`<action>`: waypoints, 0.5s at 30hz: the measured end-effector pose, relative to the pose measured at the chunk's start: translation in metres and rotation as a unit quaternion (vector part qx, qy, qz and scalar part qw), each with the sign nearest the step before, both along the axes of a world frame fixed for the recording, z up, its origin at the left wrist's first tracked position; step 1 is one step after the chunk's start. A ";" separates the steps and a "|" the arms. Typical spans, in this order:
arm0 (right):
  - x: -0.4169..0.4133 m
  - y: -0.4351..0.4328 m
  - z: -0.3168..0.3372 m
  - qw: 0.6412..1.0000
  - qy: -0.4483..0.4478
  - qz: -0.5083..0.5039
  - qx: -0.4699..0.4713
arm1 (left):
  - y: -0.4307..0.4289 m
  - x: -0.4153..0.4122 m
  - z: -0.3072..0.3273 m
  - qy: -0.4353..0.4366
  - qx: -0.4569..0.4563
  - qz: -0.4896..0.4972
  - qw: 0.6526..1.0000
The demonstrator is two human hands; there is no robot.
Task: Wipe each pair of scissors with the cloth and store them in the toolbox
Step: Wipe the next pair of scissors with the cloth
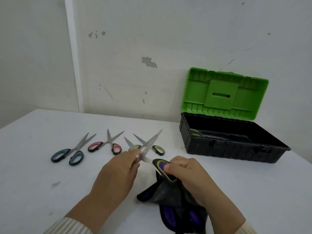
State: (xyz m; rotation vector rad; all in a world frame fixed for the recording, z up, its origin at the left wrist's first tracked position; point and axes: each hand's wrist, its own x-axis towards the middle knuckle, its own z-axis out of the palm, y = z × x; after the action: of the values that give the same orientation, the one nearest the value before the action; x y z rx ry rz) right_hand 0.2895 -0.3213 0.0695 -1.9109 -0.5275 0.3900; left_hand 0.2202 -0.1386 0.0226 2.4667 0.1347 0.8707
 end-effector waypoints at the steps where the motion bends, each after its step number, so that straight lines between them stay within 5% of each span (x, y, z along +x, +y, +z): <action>1: 0.002 -0.001 -0.002 1.000 -0.001 -0.007 0.011 | -0.001 -0.001 0.004 0.026 -0.056 0.022 0.998; 5: 0.004 0.000 -0.002 1.000 0.000 -0.002 0.019 | 0.004 0.003 0.007 0.156 -0.239 0.032 0.958; 9: 0.006 -0.001 -0.003 0.999 -0.002 0.025 -0.046 | 0.012 0.001 0.012 0.233 -0.508 -0.107 0.822; 11: 0.008 -0.003 -0.004 0.999 -0.006 0.006 -0.049 | 0.014 -0.001 0.015 0.224 -0.555 -0.125 0.792; 15: 0.024 -0.010 -0.003 0.987 -0.068 -0.128 0.063 | 0.008 -0.004 0.018 0.263 -0.527 -0.138 0.796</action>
State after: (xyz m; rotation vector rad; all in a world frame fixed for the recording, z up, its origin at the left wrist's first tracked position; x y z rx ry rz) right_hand 0.3139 -0.3314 0.0661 -1.8614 -0.3788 0.0586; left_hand 0.2164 -0.1304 0.0407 1.5049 0.3346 -0.1002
